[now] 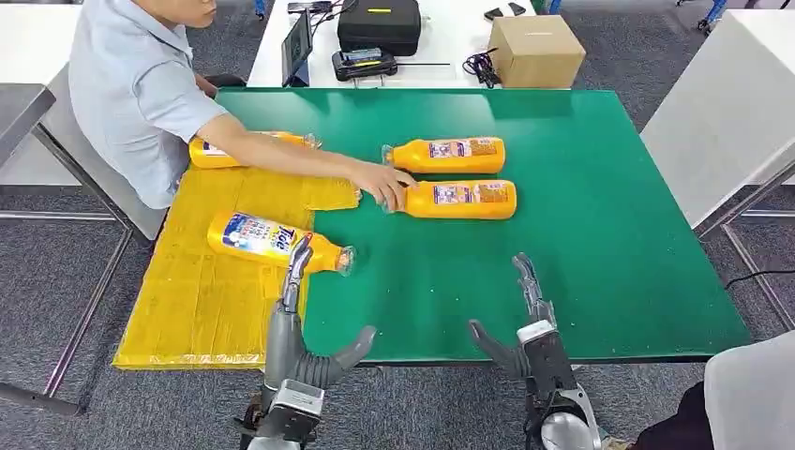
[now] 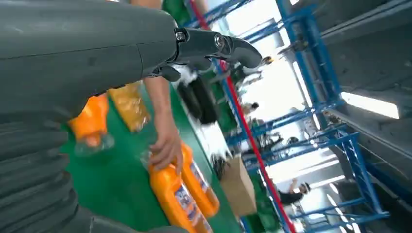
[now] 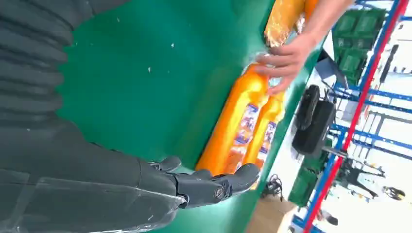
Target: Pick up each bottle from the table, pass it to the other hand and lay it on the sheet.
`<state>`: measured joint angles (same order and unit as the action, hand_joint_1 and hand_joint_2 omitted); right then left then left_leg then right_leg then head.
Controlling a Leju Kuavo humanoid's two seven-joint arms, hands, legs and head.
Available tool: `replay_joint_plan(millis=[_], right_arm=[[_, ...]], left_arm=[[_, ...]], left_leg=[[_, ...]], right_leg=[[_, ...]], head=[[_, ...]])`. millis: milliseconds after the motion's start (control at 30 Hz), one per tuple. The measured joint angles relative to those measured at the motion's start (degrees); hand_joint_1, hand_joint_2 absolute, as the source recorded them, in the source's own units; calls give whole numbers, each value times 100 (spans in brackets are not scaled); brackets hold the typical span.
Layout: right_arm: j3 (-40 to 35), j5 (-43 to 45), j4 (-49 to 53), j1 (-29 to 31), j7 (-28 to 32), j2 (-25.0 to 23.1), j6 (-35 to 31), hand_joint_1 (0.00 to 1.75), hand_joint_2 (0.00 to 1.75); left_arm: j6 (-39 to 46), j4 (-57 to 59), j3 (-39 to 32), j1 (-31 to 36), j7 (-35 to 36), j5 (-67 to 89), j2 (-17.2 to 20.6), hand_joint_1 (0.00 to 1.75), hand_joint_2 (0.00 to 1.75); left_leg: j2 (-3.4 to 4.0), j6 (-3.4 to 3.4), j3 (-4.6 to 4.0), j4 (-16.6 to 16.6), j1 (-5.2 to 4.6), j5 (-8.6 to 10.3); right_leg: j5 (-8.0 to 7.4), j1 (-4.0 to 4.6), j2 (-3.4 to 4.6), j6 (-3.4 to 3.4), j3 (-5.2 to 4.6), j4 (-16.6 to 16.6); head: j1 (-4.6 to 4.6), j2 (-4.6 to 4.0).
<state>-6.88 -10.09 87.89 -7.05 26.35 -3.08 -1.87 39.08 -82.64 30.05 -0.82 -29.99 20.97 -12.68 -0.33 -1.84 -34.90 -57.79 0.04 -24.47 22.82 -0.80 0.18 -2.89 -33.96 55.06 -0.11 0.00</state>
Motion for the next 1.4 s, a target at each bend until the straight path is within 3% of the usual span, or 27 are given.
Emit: replay_joint_plan(millis=[100, 133, 233, 267, 367, 567, 1000, 1400], right_arm=[[112, 747, -29, -29, -190, 66, 658, 0, 175], [173, 777, -48, -28, -179, 103, 692, 0, 175], [297, -104, -66, -26, -122, 209, 210, 0, 175], [310, -565, -66, -23, -197, 266, -96, 0, 175], [308, -2324, -68, -10, -654, 485, -988, 0, 175], [169, -3869, -233, 168, -1282, 974, -1380, 0, 175], [-376, -4512, -756, 817, -1674, 1596, -1214, 0, 175], [-1097, -4372, -1527, 1816, -1691, 1659, -834, 0, 175]], left_arm=[[-350, -88, -11, -35, -146, -1012, 2, 0, 175], [-430, -129, -20, -46, -177, -1311, 4, 0, 0], [-563, -284, -57, -109, -214, -1718, 22, 0, 0], [-650, -349, -68, -147, -156, -1891, 33, 0, 175], [-823, -511, -100, -247, 122, -2298, 63, 0, 175], [-1112, -664, -111, -338, 212, -2482, 122, 0, 175], [-1486, -1077, -173, -526, 396, -2571, 166, 0, 175], [-1427, -999, -175, -382, 566, -2467, 59, 0, 175]], left_leg=[[-6, 0, -2, 0, -1, 0], [-6, 0, -3, 0, -1, 0], [-5, 0, -4, 0, -1, 0], [-5, 0, -4, 0, -1, 0], [-6, -1, -4, 0, -2, -1], [-3, -2, -5, 0, -3, -1], [-2, -2, -6, 0, -2, 0], [-5, -4, -3, -1, -2, 6]], right_leg=[[0, 0, -2, 0, 0, 0], [0, 0, -2, 0, 0, 0], [0, -1, -2, 0, 0, 0], [0, -1, -1, 0, 0, 0], [0, -1, -2, 0, 0, 0], [-1, -1, -1, -2, 1, 0], [-2, -1, -3, -2, 0, 0], [-3, -1, -4, -3, 1, 0]], head=[[0, 0], [0, 0], [-2, 0], [-2, 0], [0, 0], [-2, 0], [-2, 0], [0, 0]])
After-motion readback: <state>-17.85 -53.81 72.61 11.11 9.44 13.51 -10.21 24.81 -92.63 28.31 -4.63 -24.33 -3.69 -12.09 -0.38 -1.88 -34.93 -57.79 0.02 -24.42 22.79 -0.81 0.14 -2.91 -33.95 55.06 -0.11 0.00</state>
